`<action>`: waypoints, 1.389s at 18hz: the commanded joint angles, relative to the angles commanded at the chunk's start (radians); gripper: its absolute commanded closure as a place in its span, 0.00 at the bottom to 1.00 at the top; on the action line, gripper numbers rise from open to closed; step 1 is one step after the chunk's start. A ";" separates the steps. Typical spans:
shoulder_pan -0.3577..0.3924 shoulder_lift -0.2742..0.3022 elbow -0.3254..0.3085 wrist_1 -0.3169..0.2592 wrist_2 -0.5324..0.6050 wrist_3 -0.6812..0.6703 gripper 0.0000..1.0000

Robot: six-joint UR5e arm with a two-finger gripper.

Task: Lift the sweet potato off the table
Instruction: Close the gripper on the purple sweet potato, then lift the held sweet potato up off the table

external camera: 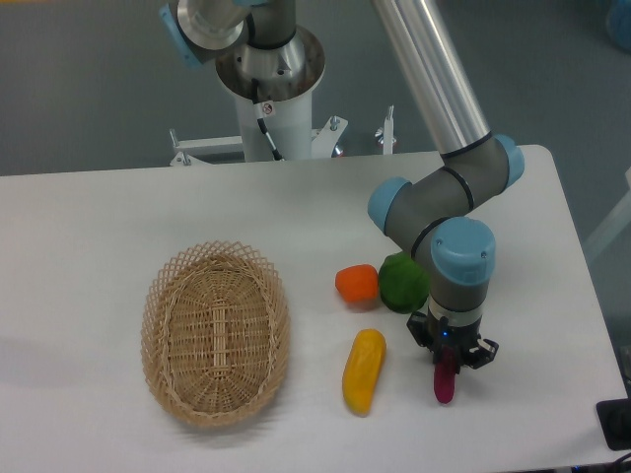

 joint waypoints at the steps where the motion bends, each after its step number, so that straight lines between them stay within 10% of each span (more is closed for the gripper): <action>1: 0.002 0.006 0.000 0.000 -0.002 0.000 0.70; 10: 0.005 0.159 0.031 -0.041 -0.061 0.038 0.70; 16: 0.006 0.313 0.028 -0.248 -0.084 0.047 0.70; 25: 0.083 0.383 0.029 -0.433 -0.083 0.273 0.70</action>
